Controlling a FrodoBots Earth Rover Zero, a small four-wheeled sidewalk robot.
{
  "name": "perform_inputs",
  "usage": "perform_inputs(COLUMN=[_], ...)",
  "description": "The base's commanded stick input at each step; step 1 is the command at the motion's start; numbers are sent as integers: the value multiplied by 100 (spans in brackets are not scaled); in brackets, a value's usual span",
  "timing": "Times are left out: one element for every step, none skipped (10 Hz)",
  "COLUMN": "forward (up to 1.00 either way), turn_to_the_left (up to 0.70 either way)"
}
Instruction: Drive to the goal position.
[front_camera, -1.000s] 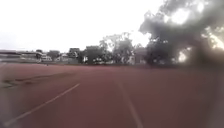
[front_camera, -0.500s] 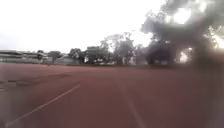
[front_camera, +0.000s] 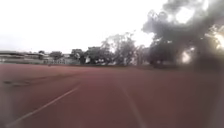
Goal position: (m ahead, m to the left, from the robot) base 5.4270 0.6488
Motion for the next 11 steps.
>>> perform_inputs(forward=[70, 70, 70, 70, 70, 70, 70, 70, 70, 70, 70], turn_to_the_left=[0, 0, 0, 0, 0, 0, 0, 0, 0, 0, 0])
